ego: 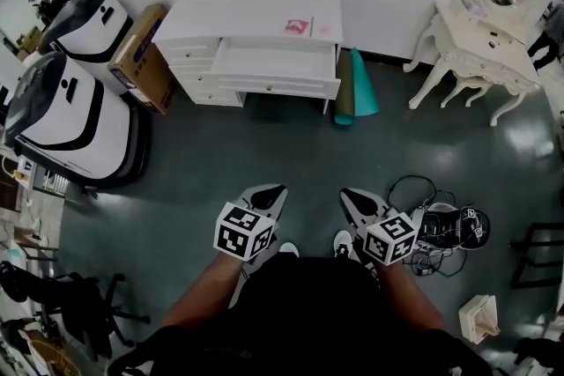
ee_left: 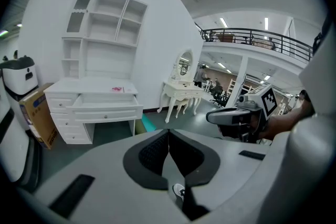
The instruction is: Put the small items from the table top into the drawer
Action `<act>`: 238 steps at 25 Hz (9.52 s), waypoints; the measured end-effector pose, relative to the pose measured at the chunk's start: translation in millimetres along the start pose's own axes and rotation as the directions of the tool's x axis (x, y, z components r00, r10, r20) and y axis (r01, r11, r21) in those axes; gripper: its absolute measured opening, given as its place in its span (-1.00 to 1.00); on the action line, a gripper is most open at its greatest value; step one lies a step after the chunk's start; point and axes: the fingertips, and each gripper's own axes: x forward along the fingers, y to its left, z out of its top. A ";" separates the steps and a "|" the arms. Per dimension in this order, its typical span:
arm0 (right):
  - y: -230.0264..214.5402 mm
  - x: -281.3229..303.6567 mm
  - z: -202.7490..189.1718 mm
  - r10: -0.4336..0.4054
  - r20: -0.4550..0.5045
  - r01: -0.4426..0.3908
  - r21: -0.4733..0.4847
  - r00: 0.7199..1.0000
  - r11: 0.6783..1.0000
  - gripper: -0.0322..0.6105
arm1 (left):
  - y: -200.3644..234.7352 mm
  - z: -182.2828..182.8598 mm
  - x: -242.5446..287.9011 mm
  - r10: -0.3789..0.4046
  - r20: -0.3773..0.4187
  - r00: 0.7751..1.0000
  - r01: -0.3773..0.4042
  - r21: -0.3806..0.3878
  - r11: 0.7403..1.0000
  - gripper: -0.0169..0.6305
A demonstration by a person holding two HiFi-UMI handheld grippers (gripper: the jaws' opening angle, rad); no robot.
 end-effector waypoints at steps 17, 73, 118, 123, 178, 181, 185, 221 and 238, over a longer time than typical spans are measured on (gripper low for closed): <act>23.4 22.9 -4.8 -0.049 -0.012 0.049 0.006 0.999 0.999 -0.81 | 34.1 -9.5 -24.1 -0.015 0.026 1.000 0.015 -0.021 1.000 -0.91; -195.6 223.3 124.1 0.017 -0.001 -0.016 0.102 1.000 0.995 -0.81 | 200.9 149.2 166.7 0.085 -0.044 0.995 -0.086 -0.022 0.996 -0.91; -331.0 529.7 221.9 -0.328 -0.190 0.275 -0.258 0.926 0.926 -0.81 | 477.5 243.2 323.3 -0.082 -0.181 0.980 0.095 0.062 0.994 -0.91; -365.4 568.6 210.2 -0.360 -0.275 0.257 -0.347 0.892 0.902 -0.80 | 489.7 240.6 329.6 -0.056 -0.189 0.980 0.065 0.040 0.997 -0.91; -324.4 581.6 118.1 -0.111 -0.555 -0.126 -0.372 0.825 0.920 -0.81 | 500.0 213.3 336.4 0.057 -0.201 0.978 -0.087 -0.141 0.986 -0.91; -347.0 591.7 91.3 -0.153 -0.594 -0.092 -0.361 0.790 0.928 -0.82 | 500.1 213.9 331.8 0.064 -0.201 0.977 -0.094 -0.143 0.985 -0.91; -377.0 602.8 65.3 -0.223 -0.619 -0.054 -0.396 0.753 0.917 -0.81 | 505.7 210.8 322.4 0.092 -0.204 0.975 -0.126 -0.157 0.980 -0.91; -366.6 605.6 80.7 -0.177 -0.598 -0.040 -0.331 0.782 0.943 -0.68 | 497.8 219.4 326.2 0.065 -0.182 0.981 -0.091 -0.135 0.987 -0.91; -336.0 510.5 201.0 -0.056 -0.281 0.064 0.017 0.958 0.998 -0.77 | 466.2 269.0 346.4 -0.025 -0.084 0.996 0.021 -0.052 0.998 -0.91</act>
